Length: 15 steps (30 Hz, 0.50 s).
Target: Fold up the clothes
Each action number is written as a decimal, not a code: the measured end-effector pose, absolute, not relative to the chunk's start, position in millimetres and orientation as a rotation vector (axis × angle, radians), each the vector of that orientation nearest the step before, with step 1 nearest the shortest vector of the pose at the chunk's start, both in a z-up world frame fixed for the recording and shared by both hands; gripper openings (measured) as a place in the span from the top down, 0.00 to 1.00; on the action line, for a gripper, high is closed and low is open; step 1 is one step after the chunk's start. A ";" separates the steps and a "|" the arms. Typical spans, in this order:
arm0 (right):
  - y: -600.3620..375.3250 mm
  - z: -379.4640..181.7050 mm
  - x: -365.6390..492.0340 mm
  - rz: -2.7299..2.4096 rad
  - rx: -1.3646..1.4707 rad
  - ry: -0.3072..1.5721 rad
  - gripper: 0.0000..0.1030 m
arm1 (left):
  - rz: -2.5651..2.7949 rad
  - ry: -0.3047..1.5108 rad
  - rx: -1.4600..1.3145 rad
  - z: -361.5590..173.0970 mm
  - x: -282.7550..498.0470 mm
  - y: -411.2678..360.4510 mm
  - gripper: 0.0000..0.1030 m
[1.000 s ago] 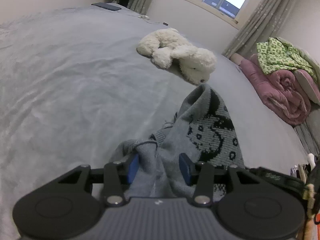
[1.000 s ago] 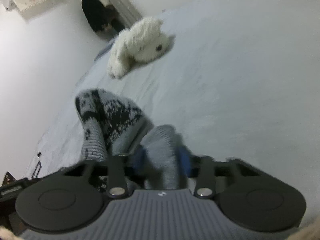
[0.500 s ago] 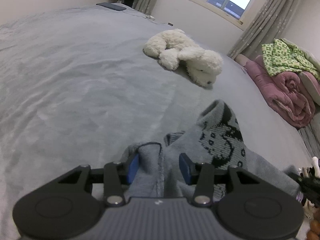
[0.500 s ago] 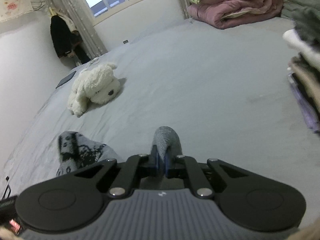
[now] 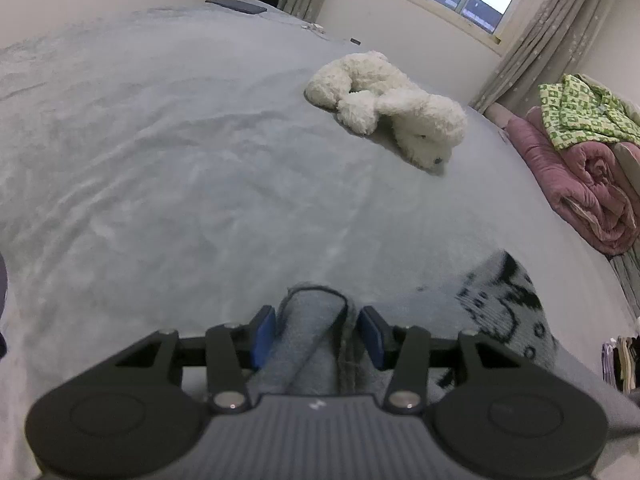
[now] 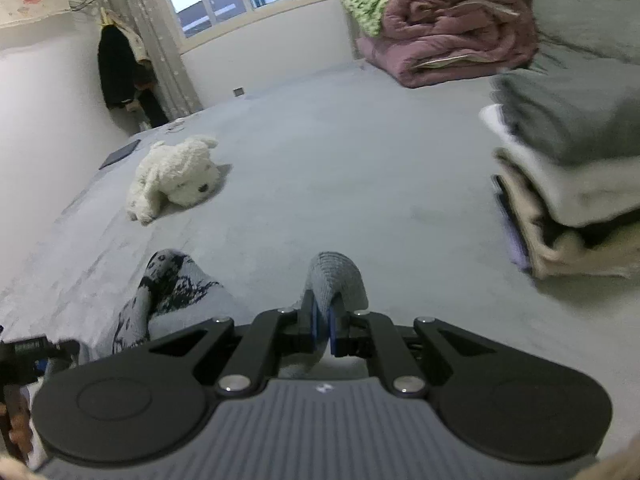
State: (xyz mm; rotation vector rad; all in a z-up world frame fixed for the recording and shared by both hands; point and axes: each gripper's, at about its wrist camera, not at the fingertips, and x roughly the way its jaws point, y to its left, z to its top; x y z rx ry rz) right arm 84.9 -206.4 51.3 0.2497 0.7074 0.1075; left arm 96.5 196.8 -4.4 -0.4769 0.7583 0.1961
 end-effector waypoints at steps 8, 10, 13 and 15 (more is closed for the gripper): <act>-222.6 27.0 15.1 0.040 0.277 0.821 0.94 | 0.190 0.767 -0.444 -2.2 89.4 193.6 0.48; -224.2 17.3 5.7 0.037 0.303 0.851 0.94 | 0.193 0.772 -0.449 -2.3 88.1 193.7 0.48; -219.5 0.1 1.1 0.041 0.307 0.905 0.94 | 0.191 0.772 -0.443 -0.3 86.9 191.7 0.47; -210.9 -9.9 1.2 0.043 0.285 0.939 0.94 | 0.191 0.776 -0.442 -0.4 86.4 191.1 0.46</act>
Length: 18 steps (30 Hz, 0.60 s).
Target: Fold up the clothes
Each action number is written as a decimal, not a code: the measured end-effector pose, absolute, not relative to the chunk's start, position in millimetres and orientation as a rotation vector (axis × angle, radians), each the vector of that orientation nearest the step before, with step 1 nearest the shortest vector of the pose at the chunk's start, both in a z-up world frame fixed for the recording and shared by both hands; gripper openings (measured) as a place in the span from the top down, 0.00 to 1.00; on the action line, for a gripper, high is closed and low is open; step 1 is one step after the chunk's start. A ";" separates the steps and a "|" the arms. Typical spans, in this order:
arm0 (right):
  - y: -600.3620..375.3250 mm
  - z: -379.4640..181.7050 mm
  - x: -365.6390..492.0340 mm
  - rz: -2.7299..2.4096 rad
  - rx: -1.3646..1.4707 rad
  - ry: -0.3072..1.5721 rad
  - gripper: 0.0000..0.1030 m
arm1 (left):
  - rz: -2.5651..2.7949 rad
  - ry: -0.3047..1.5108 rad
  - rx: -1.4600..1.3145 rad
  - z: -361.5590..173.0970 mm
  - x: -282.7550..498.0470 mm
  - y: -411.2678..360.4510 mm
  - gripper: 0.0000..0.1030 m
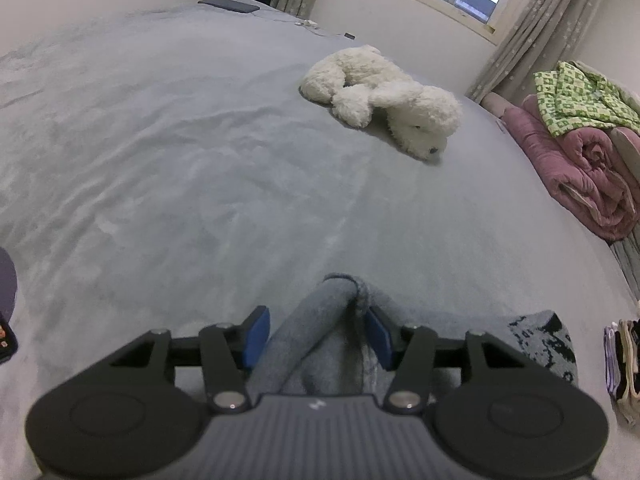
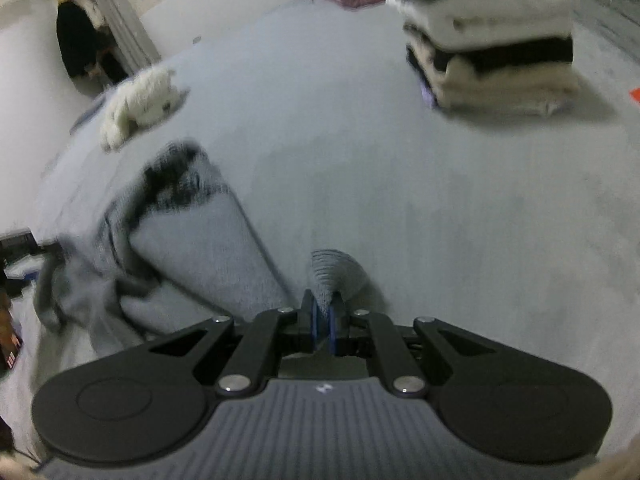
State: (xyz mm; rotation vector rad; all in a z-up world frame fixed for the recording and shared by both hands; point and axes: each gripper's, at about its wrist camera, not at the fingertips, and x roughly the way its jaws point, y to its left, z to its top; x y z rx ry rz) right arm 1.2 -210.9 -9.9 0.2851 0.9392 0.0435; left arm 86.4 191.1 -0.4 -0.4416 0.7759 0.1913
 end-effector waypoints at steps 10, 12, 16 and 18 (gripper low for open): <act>-211.0 8.7 9.0 0.032 0.215 0.878 0.54 | 0.199 0.803 -0.513 -5.5 85.4 199.6 0.43; -209.4 20.3 20.4 0.060 0.214 0.842 0.54 | 0.203 0.796 -0.535 -4.4 85.6 202.8 0.43; -198.8 35.0 48.0 0.148 0.229 0.793 0.51 | 0.207 0.792 -0.581 -6.0 88.6 208.2 0.42; -189.5 35.6 62.2 0.209 0.244 0.781 0.45 | 0.207 0.799 -0.597 -8.2 91.1 209.8 0.42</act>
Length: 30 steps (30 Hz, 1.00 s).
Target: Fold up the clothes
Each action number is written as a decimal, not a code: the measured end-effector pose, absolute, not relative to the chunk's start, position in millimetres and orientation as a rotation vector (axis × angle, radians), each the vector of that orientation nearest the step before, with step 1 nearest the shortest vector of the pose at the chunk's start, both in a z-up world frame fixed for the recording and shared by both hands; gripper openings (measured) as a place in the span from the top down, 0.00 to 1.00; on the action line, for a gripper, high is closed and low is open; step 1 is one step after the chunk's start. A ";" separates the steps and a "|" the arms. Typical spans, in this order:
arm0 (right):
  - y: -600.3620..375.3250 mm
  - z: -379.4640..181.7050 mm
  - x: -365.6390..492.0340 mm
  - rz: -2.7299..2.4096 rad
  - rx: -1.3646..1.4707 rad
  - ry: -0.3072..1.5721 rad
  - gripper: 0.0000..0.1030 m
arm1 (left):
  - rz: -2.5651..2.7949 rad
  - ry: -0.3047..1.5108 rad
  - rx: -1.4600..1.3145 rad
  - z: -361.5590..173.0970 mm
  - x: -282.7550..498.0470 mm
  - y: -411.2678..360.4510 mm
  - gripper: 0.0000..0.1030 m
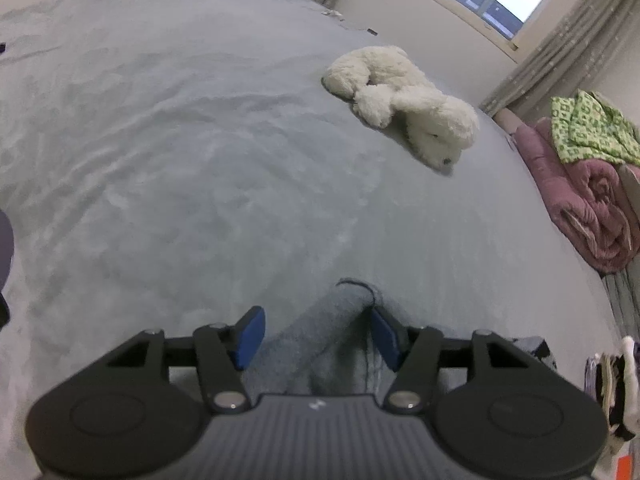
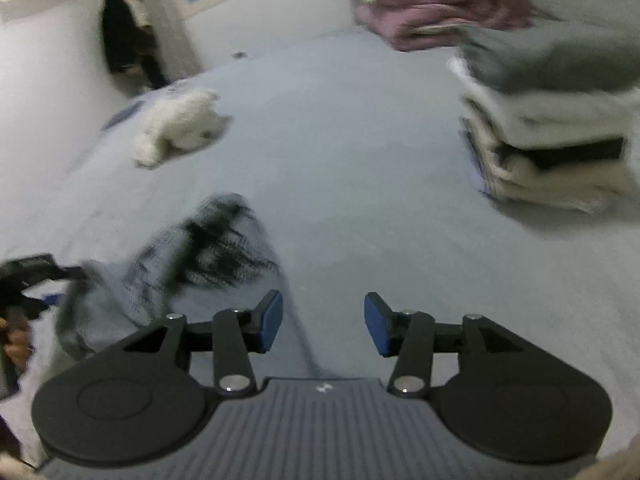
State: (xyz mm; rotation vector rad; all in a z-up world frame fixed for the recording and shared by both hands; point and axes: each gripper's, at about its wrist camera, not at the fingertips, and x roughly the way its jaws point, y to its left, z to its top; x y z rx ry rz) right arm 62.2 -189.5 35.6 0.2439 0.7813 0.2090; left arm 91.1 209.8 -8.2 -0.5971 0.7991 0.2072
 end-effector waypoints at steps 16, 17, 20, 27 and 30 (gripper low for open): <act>-144.4 -19.5 189.7 0.385 0.466 0.876 0.39 | 0.193 0.847 -0.648 -21.1 106.9 221.4 0.42; -145.8 -22.1 194.8 0.387 0.501 0.880 0.39 | 0.189 0.846 -0.661 -21.7 107.4 222.2 0.42; -149.4 -27.7 205.3 0.394 0.596 0.886 0.39 | 0.176 0.847 -0.687 -24.0 109.1 221.4 0.44; -129.8 -35.4 205.4 0.364 0.540 0.901 0.76 | 0.182 0.851 -0.590 -28.5 113.5 192.9 0.74; -133.3 -24.6 187.2 0.358 0.532 0.844 0.81 | 0.190 0.838 -0.539 -26.4 111.5 181.0 0.89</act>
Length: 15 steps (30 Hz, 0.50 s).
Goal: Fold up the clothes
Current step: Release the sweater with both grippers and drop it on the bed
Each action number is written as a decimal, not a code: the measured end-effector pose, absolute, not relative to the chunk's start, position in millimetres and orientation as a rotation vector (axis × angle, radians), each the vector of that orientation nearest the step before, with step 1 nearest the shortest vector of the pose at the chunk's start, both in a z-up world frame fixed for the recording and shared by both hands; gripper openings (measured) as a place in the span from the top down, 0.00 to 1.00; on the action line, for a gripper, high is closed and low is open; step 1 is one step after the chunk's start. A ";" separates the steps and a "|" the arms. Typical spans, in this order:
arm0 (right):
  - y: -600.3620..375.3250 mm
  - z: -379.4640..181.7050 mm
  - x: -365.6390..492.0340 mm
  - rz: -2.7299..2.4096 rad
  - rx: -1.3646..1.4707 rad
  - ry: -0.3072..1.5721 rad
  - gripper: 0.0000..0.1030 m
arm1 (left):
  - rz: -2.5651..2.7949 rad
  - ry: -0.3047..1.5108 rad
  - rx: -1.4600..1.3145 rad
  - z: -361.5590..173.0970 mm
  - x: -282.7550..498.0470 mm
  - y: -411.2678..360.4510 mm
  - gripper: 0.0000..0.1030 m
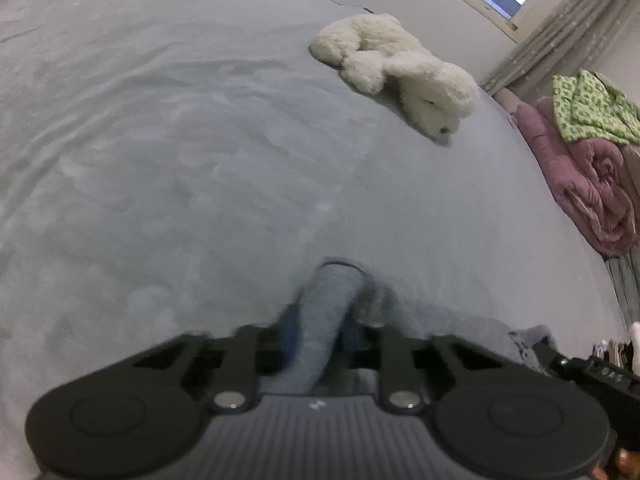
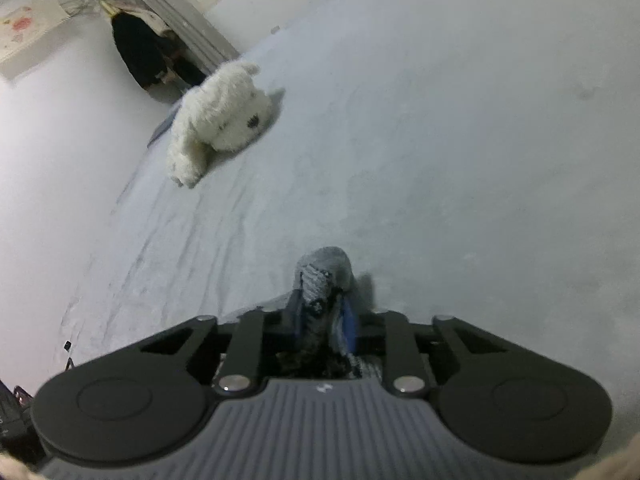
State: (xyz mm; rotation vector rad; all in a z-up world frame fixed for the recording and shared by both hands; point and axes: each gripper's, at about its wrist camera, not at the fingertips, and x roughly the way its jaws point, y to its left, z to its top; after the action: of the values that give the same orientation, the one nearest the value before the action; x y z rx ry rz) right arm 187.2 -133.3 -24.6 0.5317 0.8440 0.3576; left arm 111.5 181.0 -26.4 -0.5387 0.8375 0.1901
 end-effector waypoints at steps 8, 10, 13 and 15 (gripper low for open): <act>-173.2 17.0 120.1 0.338 0.534 0.694 0.82 | 0.051 0.728 -0.475 4.1 84.0 158.3 0.93; -184.2 22.3 101.9 0.336 0.534 0.670 0.82 | -0.009 0.699 -0.449 11.4 74.5 150.7 0.94; -197.0 25.8 76.1 0.328 0.514 0.648 0.82 | -0.105 0.691 -0.410 19.5 59.0 139.3 0.94; -203.2 25.6 58.7 0.329 0.502 0.645 0.82 | -0.176 0.714 -0.399 22.6 47.3 133.7 0.94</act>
State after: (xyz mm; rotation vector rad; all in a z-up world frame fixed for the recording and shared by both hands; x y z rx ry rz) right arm 58.7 -203.2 25.6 0.5022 0.6454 0.3288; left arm 47.3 133.7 22.6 -0.3989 0.7137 -0.1764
